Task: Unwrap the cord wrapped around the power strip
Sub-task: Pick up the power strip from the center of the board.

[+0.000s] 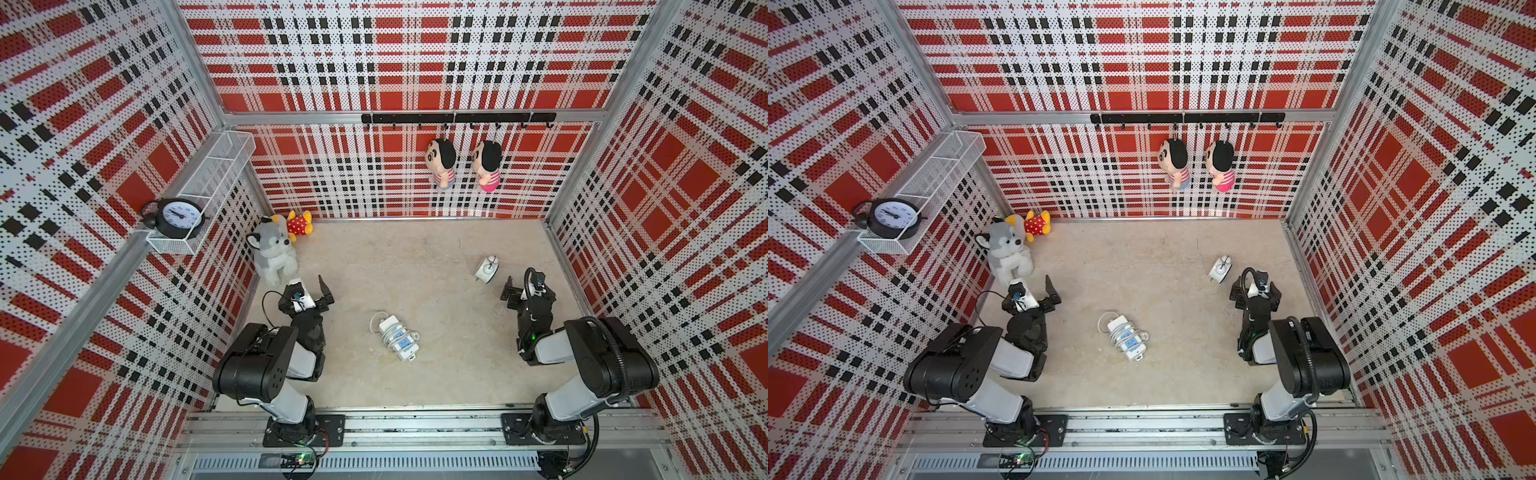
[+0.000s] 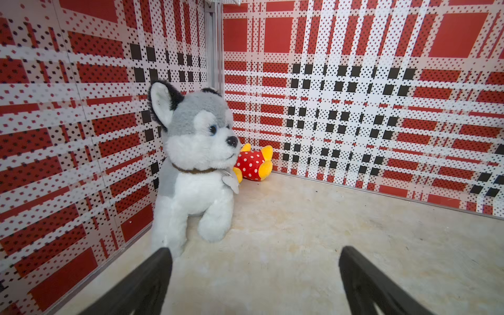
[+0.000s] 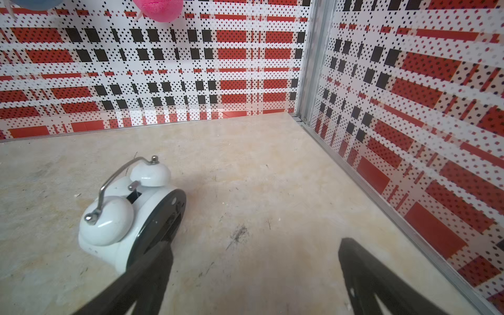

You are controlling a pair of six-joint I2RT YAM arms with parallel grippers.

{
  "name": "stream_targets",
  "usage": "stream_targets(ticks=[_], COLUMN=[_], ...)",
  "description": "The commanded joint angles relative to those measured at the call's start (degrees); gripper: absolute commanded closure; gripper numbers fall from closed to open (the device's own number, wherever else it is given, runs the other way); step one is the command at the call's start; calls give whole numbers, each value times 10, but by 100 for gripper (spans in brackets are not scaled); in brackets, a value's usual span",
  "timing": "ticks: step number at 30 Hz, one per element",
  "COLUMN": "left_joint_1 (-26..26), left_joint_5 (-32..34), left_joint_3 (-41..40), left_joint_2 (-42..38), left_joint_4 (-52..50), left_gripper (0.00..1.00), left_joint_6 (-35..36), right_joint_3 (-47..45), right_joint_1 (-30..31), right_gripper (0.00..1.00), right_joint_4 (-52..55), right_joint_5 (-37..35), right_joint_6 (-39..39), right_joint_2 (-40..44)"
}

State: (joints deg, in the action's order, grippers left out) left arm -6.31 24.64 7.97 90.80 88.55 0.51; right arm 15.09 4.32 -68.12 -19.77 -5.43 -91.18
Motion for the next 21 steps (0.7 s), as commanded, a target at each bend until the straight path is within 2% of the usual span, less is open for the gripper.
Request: stream_targets(ticks=[1, 21], left_joint_1=[-2, -1], left_joint_5=[10, 10], left_joint_3=[7, 7], left_joint_2=[6, 6], left_joint_4=[2, 1], left_gripper=[2, 2], left_joint_6=[3, 3], right_joint_3=[4, 5], right_joint_1=[-3, -3], right_gripper=[0, 0], right_joint_4=[-7, -5], right_joint_5=[0, 4], right_joint_6=[4, 3], right_joint_2=[10, 10])
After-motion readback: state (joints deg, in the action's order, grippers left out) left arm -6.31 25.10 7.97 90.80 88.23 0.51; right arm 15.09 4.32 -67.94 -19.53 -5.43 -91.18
